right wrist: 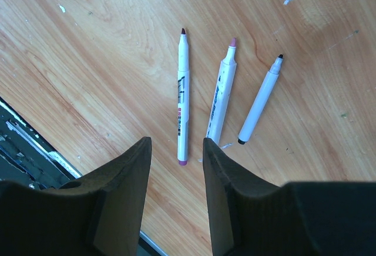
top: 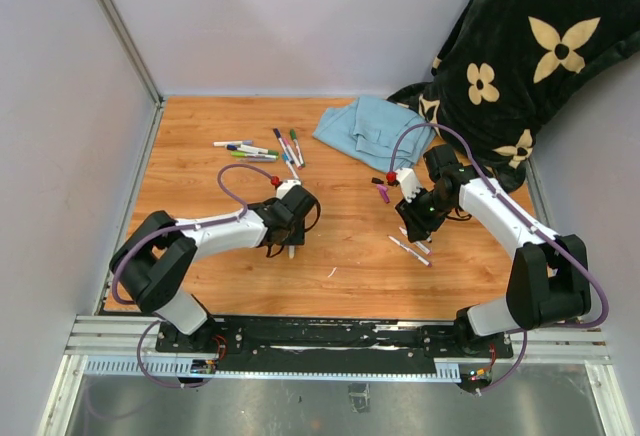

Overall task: Open the pen caps
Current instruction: Pick up the pen from the center of the board.

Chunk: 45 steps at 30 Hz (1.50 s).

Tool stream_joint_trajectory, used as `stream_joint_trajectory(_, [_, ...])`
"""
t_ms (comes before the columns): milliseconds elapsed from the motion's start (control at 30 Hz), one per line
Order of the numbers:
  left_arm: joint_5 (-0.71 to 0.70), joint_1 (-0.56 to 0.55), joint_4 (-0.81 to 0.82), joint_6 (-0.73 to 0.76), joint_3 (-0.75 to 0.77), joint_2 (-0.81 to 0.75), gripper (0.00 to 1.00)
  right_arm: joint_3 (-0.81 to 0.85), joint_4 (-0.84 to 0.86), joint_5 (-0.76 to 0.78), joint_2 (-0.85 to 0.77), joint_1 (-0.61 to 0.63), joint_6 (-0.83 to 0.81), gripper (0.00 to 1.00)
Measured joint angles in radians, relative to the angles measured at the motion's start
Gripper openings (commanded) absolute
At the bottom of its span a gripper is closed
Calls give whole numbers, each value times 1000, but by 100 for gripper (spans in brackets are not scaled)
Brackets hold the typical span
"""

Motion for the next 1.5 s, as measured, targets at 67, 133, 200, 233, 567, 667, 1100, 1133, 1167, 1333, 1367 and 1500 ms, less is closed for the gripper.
stream_joint_trajectory(67, [4, 17, 0, 24, 7, 1, 55, 0, 0, -1, 0, 0, 0, 42])
stream_joint_trajectory(133, [9, 31, 4, 47, 14, 1, 55, 0, 0, -2, 0, 0, 0, 42])
stream_joint_trajectory(200, [21, 47, 16, 74, 20, 1, 55, 0, 0, -2, 0, 0, 0, 42])
stream_joint_trajectory(233, [30, 56, 21, 89, 23, 1, 55, 0, 0, -3, 0, 0, 0, 42])
stream_joint_trajectory(567, [116, 138, 51, 185, 93, 38, 31, 0, 0, -4, 0, 0, 0, 42])
stream_joint_trajectory(667, [125, 140, 52, 197, 127, 78, 29, 0, 0, -3, 0, 0, 0, 42])
stream_joint_trajectory(1100, [129, 144, 37, 203, 145, 135, 29, 0, 0, -4, 0, 0, -1, 42])
stream_joint_trajectory(1133, [129, 144, 37, 204, 147, 137, 29, 0, 0, -4, 0, 0, -1, 42])
stream_joint_trajectory(1167, [129, 144, 37, 203, 149, 138, 29, 0, 0, -4, 0, 0, 0, 42])
stream_joint_trajectory(1333, [130, 144, 37, 203, 149, 138, 28, 0, 0, -8, 0, 0, 0, 42])
stream_joint_trajectory(1367, [130, 144, 37, 203, 149, 138, 29, 0, 0, -11, 0, 0, -1, 42])
stream_joint_trajectory(1500, [133, 144, 37, 203, 149, 139, 29, 0, 0, -29, -12, 0, 0, 42])
